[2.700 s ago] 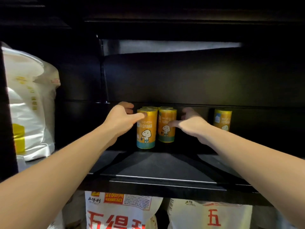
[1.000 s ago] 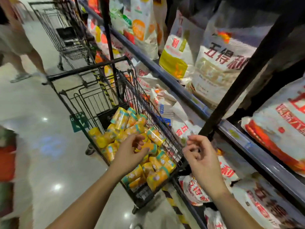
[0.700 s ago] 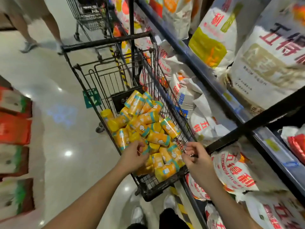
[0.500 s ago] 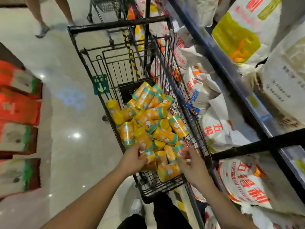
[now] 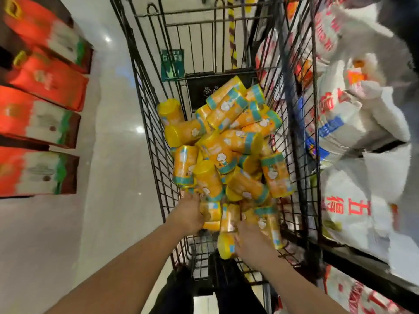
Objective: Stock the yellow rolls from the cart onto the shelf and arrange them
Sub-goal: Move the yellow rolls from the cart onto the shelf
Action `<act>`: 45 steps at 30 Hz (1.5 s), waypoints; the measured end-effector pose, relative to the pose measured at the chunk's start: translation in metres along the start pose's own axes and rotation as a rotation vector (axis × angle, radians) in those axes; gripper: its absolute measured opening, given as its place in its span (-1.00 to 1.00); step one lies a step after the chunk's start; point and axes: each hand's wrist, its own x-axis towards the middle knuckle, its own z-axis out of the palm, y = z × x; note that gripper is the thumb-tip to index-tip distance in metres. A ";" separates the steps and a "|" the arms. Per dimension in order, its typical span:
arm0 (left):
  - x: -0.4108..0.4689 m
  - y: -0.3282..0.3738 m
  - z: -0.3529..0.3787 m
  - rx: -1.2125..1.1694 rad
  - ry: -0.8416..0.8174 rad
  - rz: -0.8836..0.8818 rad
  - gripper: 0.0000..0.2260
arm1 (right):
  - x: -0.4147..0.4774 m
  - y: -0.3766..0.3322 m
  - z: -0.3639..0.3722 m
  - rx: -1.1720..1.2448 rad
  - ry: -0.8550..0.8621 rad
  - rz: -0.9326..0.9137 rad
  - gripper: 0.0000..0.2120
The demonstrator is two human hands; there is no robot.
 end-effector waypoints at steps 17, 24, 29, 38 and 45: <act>0.069 -0.015 0.064 0.445 -0.015 -0.082 -0.45 | 0.051 0.037 0.036 -0.432 -0.185 -0.168 -0.23; 0.056 -0.013 0.073 0.417 -0.037 -0.073 -0.43 | 0.051 0.046 0.036 -0.425 -0.153 -0.197 -0.27; 0.039 -0.011 0.065 0.184 -0.080 -0.125 -0.42 | 0.043 0.049 0.028 -0.193 -0.134 -0.149 -0.24; -0.004 0.009 0.024 -0.331 0.091 -0.124 -0.47 | -0.002 0.029 -0.004 0.401 0.061 0.054 -0.29; -0.041 0.035 -0.019 -0.785 0.122 -0.093 -0.56 | -0.058 0.004 -0.031 0.854 0.228 0.152 -0.35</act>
